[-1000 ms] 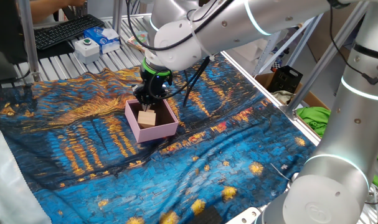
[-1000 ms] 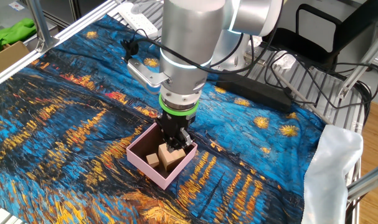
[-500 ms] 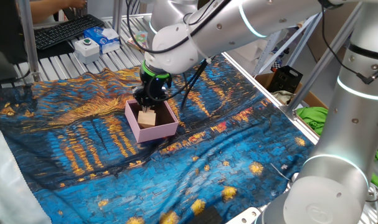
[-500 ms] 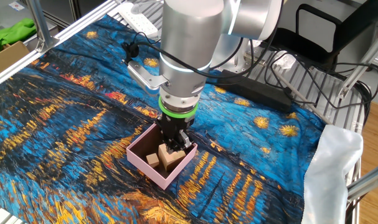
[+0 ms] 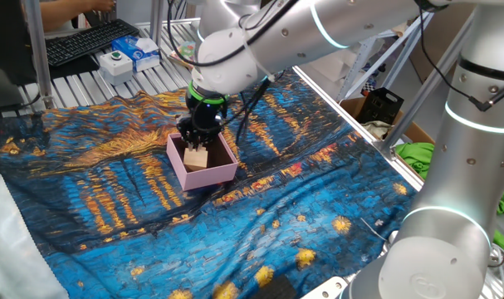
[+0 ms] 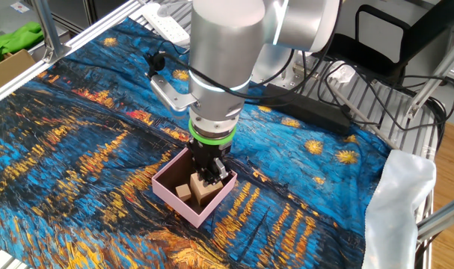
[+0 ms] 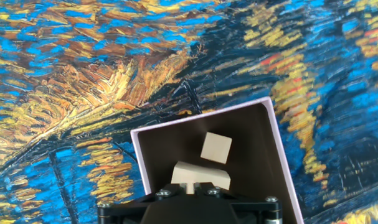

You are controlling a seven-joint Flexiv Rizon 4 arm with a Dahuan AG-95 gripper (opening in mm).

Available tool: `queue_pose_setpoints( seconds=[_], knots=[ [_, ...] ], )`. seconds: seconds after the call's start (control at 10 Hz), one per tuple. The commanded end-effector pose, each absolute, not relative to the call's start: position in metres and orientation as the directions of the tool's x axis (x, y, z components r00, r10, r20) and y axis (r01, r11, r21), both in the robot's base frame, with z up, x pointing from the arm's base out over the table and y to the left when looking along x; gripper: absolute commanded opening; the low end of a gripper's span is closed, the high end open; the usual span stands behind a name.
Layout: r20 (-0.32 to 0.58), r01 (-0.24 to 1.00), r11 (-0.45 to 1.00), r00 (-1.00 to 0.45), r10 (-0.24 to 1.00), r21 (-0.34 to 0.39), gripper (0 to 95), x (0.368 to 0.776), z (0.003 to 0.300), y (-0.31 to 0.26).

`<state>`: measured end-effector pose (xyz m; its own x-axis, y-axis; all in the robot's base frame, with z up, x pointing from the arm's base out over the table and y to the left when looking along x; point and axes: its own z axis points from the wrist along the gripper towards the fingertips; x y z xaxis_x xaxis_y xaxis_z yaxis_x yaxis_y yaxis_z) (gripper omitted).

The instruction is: Take everything out of the gift box

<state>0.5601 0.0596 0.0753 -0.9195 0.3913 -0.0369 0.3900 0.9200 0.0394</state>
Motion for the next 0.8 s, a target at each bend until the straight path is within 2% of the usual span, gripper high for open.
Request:
queue_pose_setpoints(
  seconds=[0.1,0.2,0.8],
  knots=[
    [-0.027,0.427,0.904,-0.903,0.428,0.033,76.0,0.5598,0.0761,0.0594],
    [-0.028,0.435,0.9,-0.899,0.436,0.032,95.0,0.5599,0.0762,0.0594],
    [-0.033,0.422,0.906,-0.905,0.424,0.036,95.0,0.5608,0.0794,0.0596]
  ],
)
